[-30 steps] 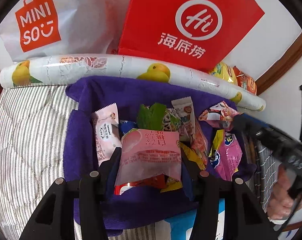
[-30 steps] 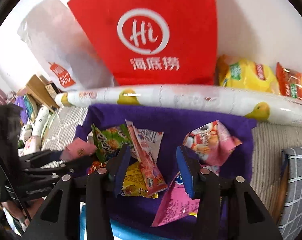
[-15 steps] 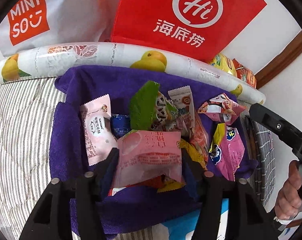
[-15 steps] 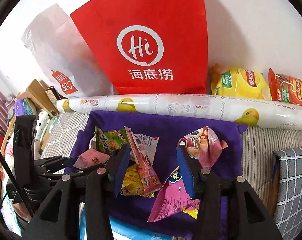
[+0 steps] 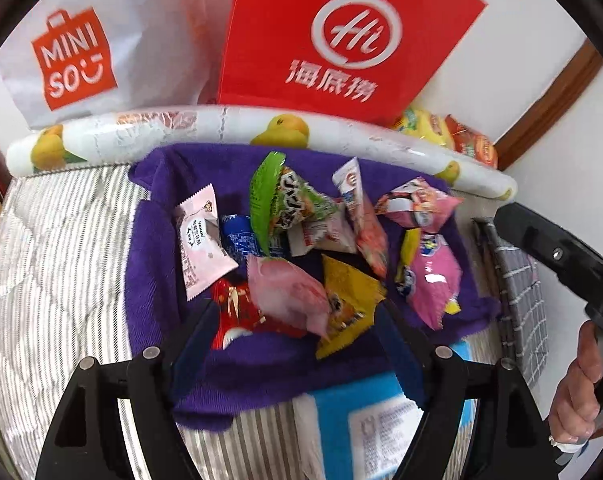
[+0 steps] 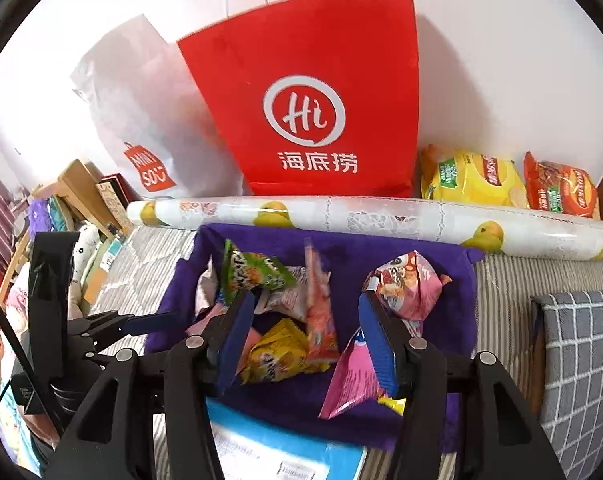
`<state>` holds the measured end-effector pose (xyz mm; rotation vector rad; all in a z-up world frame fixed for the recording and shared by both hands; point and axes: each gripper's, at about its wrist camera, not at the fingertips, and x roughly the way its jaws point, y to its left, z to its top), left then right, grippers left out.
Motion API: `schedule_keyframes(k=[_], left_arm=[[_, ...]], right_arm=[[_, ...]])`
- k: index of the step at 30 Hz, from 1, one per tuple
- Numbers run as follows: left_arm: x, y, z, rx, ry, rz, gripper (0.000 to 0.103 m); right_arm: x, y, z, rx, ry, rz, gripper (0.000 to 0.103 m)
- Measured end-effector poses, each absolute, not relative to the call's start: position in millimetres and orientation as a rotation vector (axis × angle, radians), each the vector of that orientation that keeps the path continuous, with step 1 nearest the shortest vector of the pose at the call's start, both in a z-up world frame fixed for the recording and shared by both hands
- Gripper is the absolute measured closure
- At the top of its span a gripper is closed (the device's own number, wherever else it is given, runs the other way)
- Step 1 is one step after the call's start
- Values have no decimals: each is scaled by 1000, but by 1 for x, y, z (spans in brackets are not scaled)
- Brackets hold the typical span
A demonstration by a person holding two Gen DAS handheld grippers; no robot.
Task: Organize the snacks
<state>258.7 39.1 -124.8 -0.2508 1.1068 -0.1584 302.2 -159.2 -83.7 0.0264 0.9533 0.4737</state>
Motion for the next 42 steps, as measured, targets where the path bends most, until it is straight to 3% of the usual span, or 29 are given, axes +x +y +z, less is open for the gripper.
schedule_keyframes(k=[3,14,18,23,25,42], left_arm=[[239,35,-107,-225,1063,-154,25],[160,8,-53,-134,930,-137,25],[132,-1,-37,-121,903,-152,19],[98,-10,-19,-89,851,-143,7],[87,-12,-14,-73,828,-133,6],[29,-30,8,-35,748,-101,6]], right_arm=[[282,-166,-72,27,934,453,39],[188,-193,-45,-9,915,301,38],[152,-207,-35,27,892,247,13],[119,-219,-26,22,865,187,9],[107,-227,-24,40,860,165,2],[45,-258,-6,66,821,102,1]])
